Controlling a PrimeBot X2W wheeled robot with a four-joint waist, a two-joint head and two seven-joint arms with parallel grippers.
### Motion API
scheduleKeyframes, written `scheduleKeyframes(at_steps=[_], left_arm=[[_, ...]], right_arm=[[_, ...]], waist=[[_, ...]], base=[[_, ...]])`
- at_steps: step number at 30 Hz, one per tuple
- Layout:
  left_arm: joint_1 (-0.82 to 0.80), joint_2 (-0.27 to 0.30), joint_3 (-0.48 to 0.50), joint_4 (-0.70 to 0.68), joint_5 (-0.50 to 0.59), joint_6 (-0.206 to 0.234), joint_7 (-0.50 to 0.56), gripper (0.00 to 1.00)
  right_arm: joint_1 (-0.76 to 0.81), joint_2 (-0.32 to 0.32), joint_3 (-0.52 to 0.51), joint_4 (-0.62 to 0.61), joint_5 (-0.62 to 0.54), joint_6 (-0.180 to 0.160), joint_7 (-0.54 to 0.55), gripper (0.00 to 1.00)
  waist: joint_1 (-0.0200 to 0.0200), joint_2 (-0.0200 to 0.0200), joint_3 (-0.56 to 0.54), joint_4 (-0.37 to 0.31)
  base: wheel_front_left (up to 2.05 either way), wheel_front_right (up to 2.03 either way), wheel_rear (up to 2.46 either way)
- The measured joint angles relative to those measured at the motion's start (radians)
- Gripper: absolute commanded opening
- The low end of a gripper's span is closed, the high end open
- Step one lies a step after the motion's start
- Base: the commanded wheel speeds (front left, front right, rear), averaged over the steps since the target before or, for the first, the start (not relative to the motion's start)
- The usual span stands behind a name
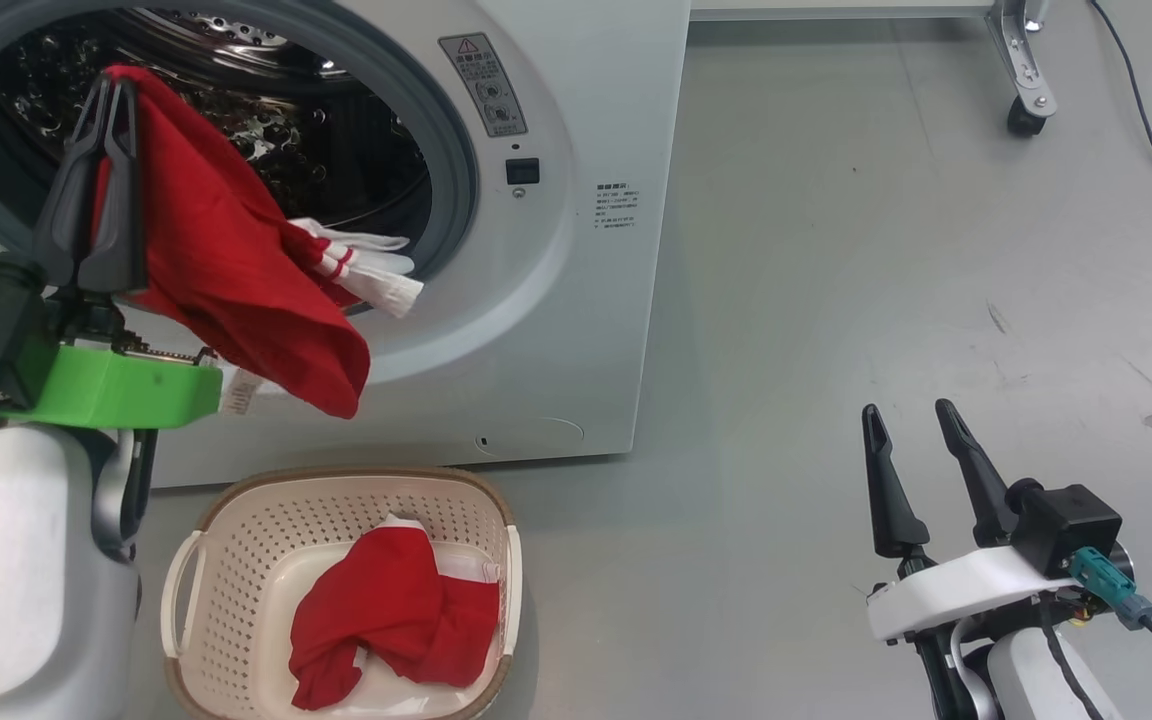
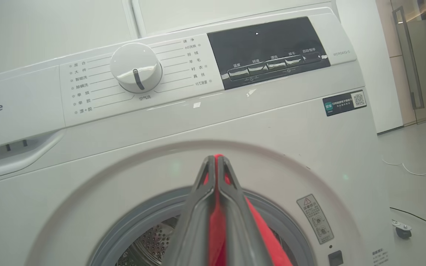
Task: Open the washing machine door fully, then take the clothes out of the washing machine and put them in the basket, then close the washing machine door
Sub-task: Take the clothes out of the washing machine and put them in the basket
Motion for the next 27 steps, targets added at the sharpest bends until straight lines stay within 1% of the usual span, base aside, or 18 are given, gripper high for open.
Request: scheduleKeyframes(at_steps=[7, 16, 27], left_arm=[[0.073, -0.004, 0.009, -0.020, 0.000, 0.001, 0.000, 0.00], [0.229, -0.004, -0.015, 0.084, -0.002, -0.001, 0.000, 0.00], [0.268, -0.002, -0.039, 0.138, -0.002, -0.009, 0.000, 0.00]], right_arm=[[0.004, 0.000, 0.004, 0.000, 0.000, 0.001, 0.000, 1.00], [0.006, 0.000, 0.010, 0.000, -0.001, 0.001, 0.000, 1.00], [0.003, 0.001, 0.022, -0.018, -0.010, 0.004, 0.000, 1.00]], waist=[[0.0000, 0.0000, -0.006, -0.001], [0.0000, 0.0000, 0.001, -0.004], [0.0000, 0.0000, 0.061, -0.010]], base=[[0.00, 0.00, 0.00], [0.00, 0.00, 0.00], [0.00, 0.00, 0.00]])
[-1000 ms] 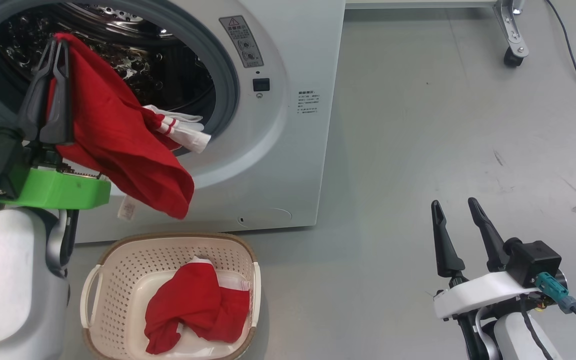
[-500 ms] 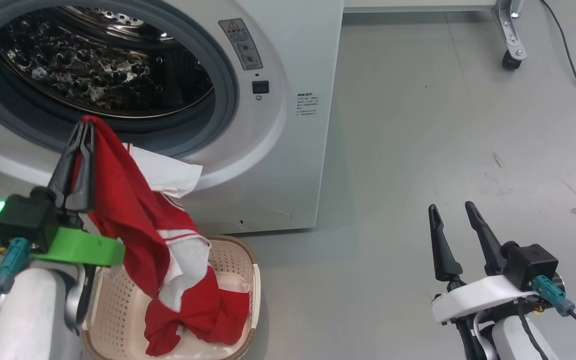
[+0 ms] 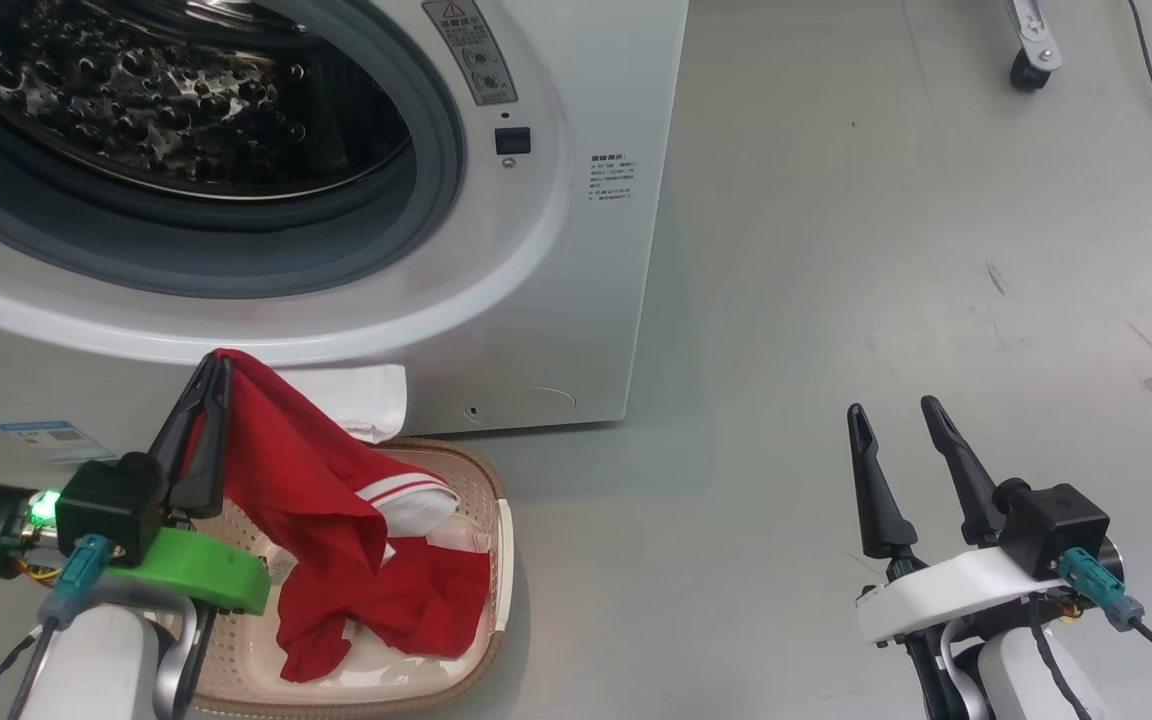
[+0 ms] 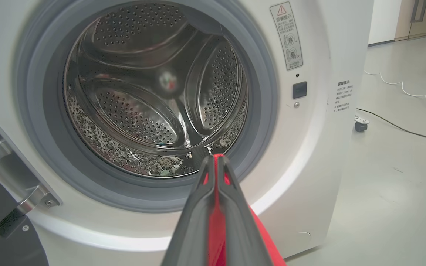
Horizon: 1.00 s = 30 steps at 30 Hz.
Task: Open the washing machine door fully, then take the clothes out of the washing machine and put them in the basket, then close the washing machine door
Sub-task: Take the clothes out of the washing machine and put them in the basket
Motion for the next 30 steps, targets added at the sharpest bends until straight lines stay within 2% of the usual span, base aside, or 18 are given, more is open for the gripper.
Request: scheduleKeyframes(at_steps=[8, 23, 30], left_arm=[[0.000, 0.022, 0.001, 0.032, 0.001, -0.002, 0.001, 0.00], [-0.005, 0.038, -0.038, 0.193, 0.000, -0.018, 0.090, 0.00], [-0.053, 0.066, -0.041, 0.240, 0.000, -0.027, 0.115, 0.00]], right_arm=[[-0.017, 0.001, 0.005, -0.005, 0.000, 0.000, 0.000, 1.00], [-0.065, 0.002, 0.028, -0.017, 0.000, 0.005, 0.000, 1.00], [-0.071, 0.002, 0.034, -0.022, 0.000, 0.005, 0.000, 1.00]], waist=[[0.0000, 0.0000, 0.049, -0.014], [0.0000, 0.0000, 0.147, -0.071], [0.0000, 0.0000, 0.205, -0.107]], base=[[0.00, 0.00, 0.00], [0.00, 0.00, 0.00], [0.00, 0.00, 0.00]])
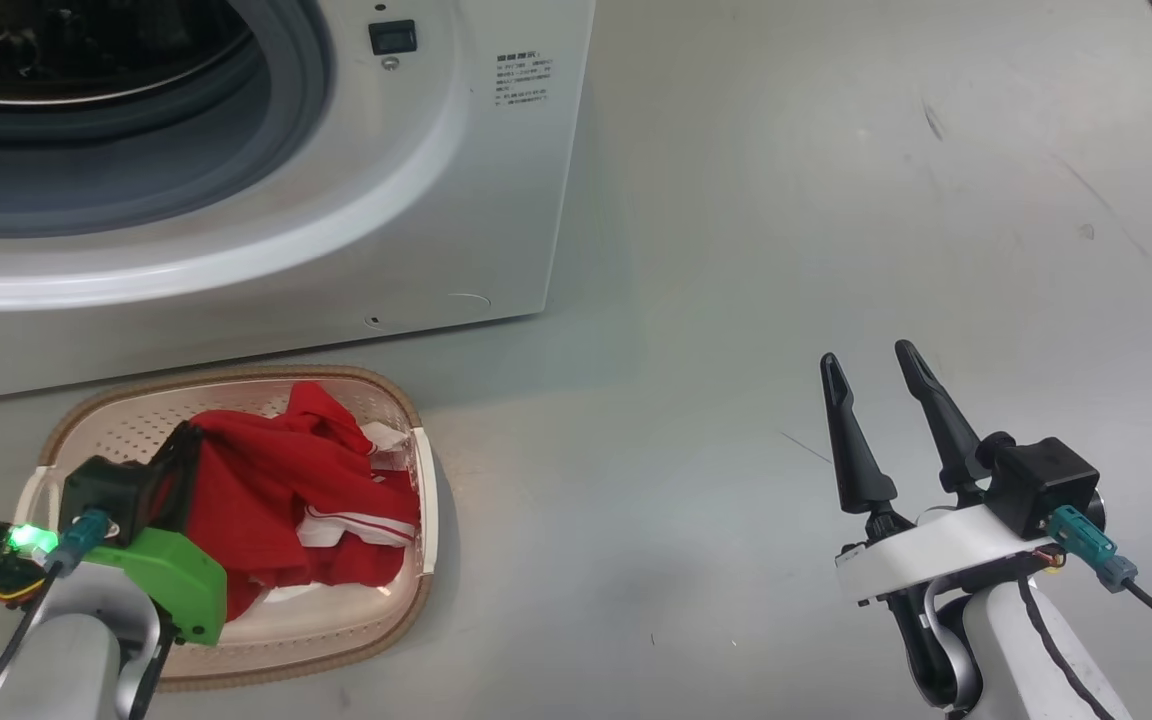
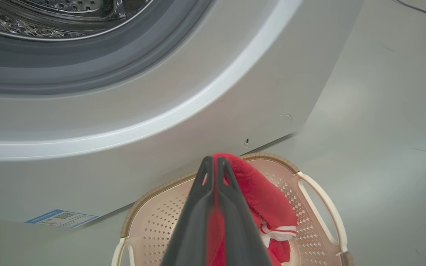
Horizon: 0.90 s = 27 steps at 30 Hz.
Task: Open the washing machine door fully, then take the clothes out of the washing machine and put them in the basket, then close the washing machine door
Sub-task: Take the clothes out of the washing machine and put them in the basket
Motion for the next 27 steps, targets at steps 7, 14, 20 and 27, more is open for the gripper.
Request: scheduleKeyframes(at_steps=[7, 14, 20, 27], left_arm=[[-0.054, 0.026, 0.012, 0.067, -0.002, -0.001, 0.021, 0.00], [-0.084, 0.020, 0.090, 0.193, -0.084, 0.000, 0.040, 0.00], [-0.115, 0.020, 0.109, 0.265, -0.096, 0.002, 0.044, 0.00], [-0.132, 0.018, 0.148, 0.359, -0.128, 0.032, 0.044, 0.00]], right_arm=[[-0.020, 0.001, 0.002, -0.015, 0.002, 0.000, 0.000, 1.00], [-0.038, 0.002, -0.012, -0.025, 0.002, 0.000, 0.000, 1.00], [-0.051, 0.002, -0.024, -0.030, 0.000, -0.001, 0.000, 1.00], [-0.053, 0.002, -0.021, -0.030, -0.009, -0.001, 0.000, 1.00]], waist=[[0.0000, 0.0000, 0.063, -0.040], [0.0000, 0.0000, 0.119, -0.067], [0.0000, 0.0000, 0.145, -0.068], [0.0000, 0.0000, 0.162, -0.050]], base=[[0.00, 0.00, 0.00], [0.00, 0.00, 0.00], [0.00, 0.00, 0.00], [0.00, 0.00, 0.00]])
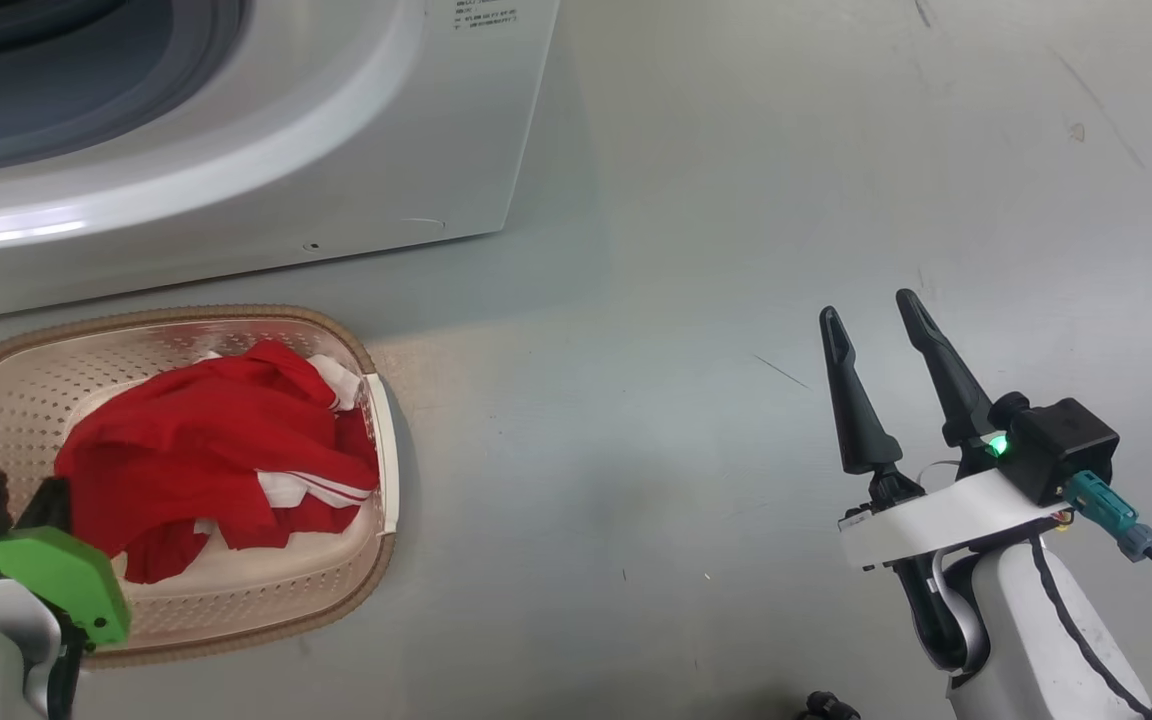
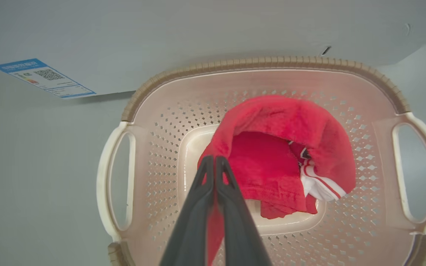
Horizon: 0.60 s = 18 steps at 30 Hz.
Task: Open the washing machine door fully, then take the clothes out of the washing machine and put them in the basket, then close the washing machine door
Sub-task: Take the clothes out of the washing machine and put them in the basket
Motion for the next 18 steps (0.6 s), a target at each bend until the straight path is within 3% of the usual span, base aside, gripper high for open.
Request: scheduleKeyframes(at_steps=[14, 15, 16, 17, 18], left_arm=[[-0.027, -0.011, 0.003, 0.125, -0.007, 0.003, -0.010, 0.00], [-0.031, -0.013, 0.003, 0.131, -0.007, 0.003, -0.011, 0.07], [-0.034, -0.015, 0.002, 0.136, -0.007, 0.003, -0.019, 0.41], [-0.037, -0.015, 0.002, 0.139, -0.007, 0.003, -0.023, 0.94], [-0.040, -0.015, 0.001, 0.143, -0.007, 0.003, -0.028, 1.00]], right_arm=[[-0.019, 0.000, 0.007, 0.004, -0.014, 0.000, 0.000, 1.00], [-0.019, 0.000, 0.007, 0.005, -0.015, 0.000, 0.000, 1.00], [-0.019, 0.000, 0.008, 0.006, -0.015, 0.000, 0.000, 1.00], [-0.019, 0.000, 0.008, 0.006, -0.015, 0.000, 0.000, 1.00], [-0.019, 0.000, 0.008, 0.007, -0.015, 0.000, 0.000, 1.00]], waist=[[0.0000, 0.0000, 0.008, 0.007], [0.0000, 0.0000, 0.007, 0.007], [0.0000, 0.0000, 0.007, 0.007], [0.0000, 0.0000, 0.006, 0.007], [0.0000, 0.0000, 0.005, 0.007]], base=[[0.00, 0.00, 0.00], [0.00, 0.00, 0.00], [0.00, 0.00, 0.00], [0.00, 0.00, 0.00], [0.00, 0.00, 0.00]])
